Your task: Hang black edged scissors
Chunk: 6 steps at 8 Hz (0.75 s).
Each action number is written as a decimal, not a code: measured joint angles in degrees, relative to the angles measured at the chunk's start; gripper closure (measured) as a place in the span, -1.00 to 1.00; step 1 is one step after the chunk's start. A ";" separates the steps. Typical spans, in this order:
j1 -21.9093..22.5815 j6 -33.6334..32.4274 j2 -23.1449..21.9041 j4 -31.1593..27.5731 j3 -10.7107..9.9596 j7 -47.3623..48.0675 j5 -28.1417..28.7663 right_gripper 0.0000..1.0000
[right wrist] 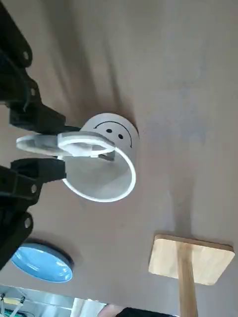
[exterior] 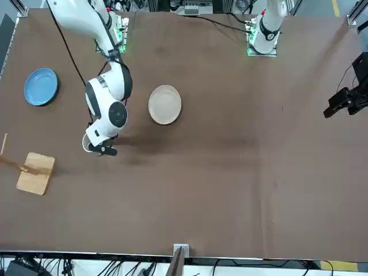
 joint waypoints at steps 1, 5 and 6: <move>0.00 0.02 -0.01 0.07 0.00 0.01 0.00 0.39; -0.01 0.03 -0.17 0.68 -0.04 0.03 0.00 0.74; -0.01 0.03 -0.22 0.80 -0.04 0.03 0.01 0.74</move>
